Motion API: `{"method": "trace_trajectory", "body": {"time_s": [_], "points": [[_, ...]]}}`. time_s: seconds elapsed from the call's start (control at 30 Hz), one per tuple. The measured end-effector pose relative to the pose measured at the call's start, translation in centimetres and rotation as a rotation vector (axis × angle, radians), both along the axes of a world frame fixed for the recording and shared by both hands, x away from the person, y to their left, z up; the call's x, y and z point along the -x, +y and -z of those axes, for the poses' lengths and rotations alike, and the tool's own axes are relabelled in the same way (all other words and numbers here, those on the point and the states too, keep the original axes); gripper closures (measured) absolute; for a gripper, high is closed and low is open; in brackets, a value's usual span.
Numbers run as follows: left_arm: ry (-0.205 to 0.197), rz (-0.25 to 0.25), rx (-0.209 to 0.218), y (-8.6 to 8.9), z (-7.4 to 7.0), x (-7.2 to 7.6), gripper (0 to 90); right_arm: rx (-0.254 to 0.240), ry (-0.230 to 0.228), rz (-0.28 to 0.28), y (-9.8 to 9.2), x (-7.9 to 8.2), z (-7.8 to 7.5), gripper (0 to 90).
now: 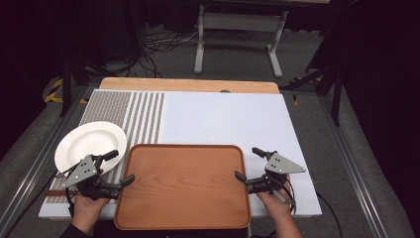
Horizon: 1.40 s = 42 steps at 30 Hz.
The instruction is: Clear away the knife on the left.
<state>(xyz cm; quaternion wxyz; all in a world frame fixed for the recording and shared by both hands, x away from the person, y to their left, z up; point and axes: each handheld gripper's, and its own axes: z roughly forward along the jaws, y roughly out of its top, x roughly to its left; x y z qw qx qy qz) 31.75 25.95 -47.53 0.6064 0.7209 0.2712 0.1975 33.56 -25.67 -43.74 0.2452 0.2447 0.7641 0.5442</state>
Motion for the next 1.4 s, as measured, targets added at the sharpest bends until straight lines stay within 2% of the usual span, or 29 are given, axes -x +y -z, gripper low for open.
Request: {"method": "trace_trajectory", "body": {"time_s": [0.03,0.4,0.73,0.87,0.93,1.07,1.1,1.2,1.27,1.3,1.4], "points": [[0.004,0.004,0.009,0.0,0.0,0.0,0.2,0.001,-0.002,-0.003,0.0,0.0,0.0,1.2],[-0.02,0.039,-0.028,0.1,-0.8,0.2,1.0,-0.008,-0.009,-0.011,0.1,0.0,0.0,1.2],[0.004,0.1,-0.059,0.1,-2.3,0.3,3.3,-0.031,-0.019,-0.024,-0.1,0.1,-0.2,3.0],[0.01,0.142,-0.116,0.2,-3.2,0.2,4.5,-0.03,-0.018,-0.02,-0.1,0.1,-0.3,3.1],[0.013,0.151,-0.123,0.2,-3.4,0.2,4.6,-0.031,-0.018,-0.021,-0.1,0.1,-0.3,3.0],[0.026,0.193,-0.179,0.1,-4.2,0.2,5.1,-0.035,-0.012,-0.033,0.0,0.0,-0.2,3.2],[0.044,0.217,-0.206,0.0,-4.4,0.1,5.1,-0.035,-0.012,-0.034,0.0,0.0,-0.2,3.2],[0.052,0.238,-0.251,-0.1,-4.9,0.1,6.4,-0.036,-0.011,-0.038,0.0,0.0,-0.2,3.2],[0.061,0.248,-0.268,0.0,-5.1,0.0,7.3,-0.034,-0.01,-0.037,-0.1,0.0,-0.2,3.2],[0.078,0.263,-0.283,0.1,-5.5,-0.1,7.6,-0.036,-0.008,-0.038,-0.1,0.0,-0.2,3.2],[0.087,0.28,-0.306,0.2,-5.9,-0.1,8.4,-0.036,-0.007,-0.039,0.0,0.0,-0.2,3.2]]}}
